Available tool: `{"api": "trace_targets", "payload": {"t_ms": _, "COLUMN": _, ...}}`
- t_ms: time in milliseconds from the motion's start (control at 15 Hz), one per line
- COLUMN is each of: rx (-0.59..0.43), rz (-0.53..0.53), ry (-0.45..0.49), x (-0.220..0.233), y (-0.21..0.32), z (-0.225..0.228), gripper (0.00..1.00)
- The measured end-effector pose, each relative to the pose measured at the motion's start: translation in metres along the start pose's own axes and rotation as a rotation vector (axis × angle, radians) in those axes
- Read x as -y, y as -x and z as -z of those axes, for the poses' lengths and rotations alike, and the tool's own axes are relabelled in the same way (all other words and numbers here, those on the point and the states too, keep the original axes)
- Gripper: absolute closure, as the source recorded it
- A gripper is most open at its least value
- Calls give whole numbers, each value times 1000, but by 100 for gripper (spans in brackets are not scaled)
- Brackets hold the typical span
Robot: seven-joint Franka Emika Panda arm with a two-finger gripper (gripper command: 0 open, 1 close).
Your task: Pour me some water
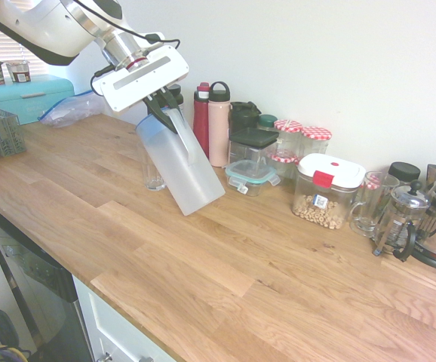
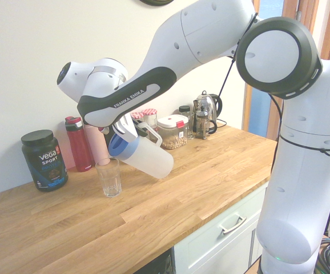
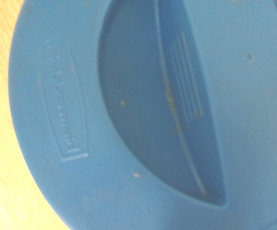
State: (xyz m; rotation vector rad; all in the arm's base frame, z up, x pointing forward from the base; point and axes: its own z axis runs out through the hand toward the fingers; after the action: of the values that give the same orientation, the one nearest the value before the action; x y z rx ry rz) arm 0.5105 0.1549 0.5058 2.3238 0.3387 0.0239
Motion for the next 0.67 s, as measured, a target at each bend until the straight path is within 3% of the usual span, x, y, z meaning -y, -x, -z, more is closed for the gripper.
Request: {"api": "trace_targets", "payload": {"t_ms": 667, "rx": -16, "rz": -7, "ry": 45, "x": 4, "y": -2, "z": 3, "gripper": 100}}
